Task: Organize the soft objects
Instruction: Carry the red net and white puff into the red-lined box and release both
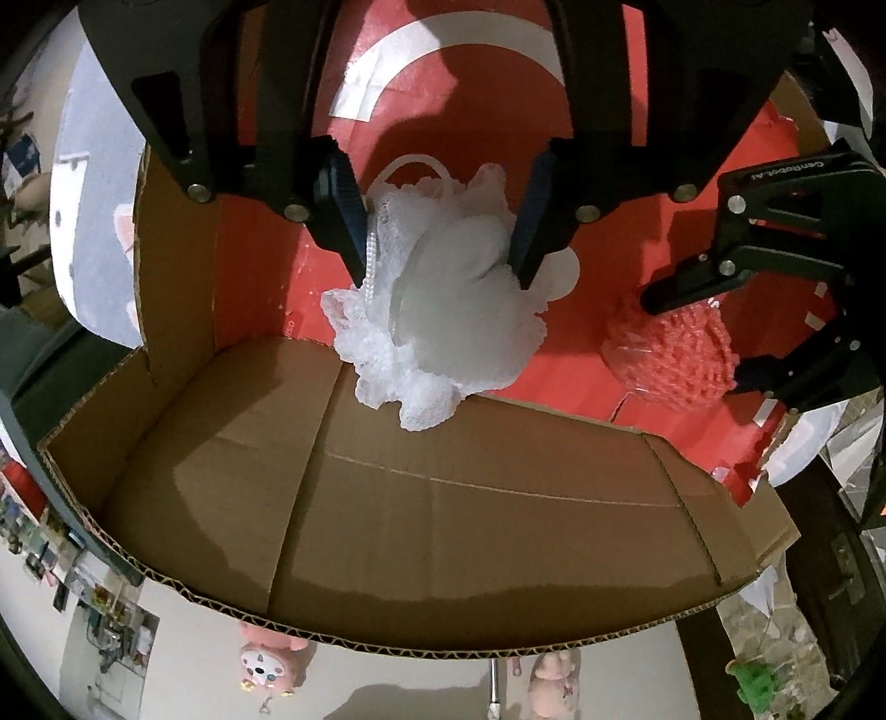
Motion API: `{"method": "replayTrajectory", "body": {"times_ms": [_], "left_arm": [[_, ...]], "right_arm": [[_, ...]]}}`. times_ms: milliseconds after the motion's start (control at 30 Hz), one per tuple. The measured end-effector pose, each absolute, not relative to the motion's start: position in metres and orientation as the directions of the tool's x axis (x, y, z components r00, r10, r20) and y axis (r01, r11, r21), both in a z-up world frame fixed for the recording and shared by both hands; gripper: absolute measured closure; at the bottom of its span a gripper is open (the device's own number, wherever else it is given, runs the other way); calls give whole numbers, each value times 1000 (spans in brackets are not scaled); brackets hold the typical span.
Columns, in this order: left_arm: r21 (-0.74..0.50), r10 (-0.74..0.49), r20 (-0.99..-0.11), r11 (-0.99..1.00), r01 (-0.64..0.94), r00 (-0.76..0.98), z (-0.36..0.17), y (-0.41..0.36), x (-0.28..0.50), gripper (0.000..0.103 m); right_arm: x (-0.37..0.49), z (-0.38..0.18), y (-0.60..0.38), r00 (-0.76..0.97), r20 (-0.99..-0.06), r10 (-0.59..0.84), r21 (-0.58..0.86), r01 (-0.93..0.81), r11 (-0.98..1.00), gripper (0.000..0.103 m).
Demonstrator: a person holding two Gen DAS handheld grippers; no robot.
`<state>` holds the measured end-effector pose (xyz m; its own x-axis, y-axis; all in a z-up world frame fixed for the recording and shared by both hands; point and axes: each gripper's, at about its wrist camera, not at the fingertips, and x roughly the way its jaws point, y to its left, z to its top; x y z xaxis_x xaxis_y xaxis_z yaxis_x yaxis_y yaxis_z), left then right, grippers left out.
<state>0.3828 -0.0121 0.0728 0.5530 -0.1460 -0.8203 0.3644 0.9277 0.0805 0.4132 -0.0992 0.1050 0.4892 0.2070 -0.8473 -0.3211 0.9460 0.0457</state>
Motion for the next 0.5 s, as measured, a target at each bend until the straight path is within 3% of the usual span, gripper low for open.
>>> {"method": "replayTrajectory", "body": {"times_ms": [400, 500], "left_arm": [[91, -133, -824, 928, 361, 551, 68, -18, 379, 34], [84, -142, -821, 928, 364, 553, 69, -18, 375, 29]], "right_arm": [[415, 104, -98, 486, -851, 201, 48, -308, 950, 40], [413, 106, -98, 490, -848, 202, 46, -313, 949, 38]]}}
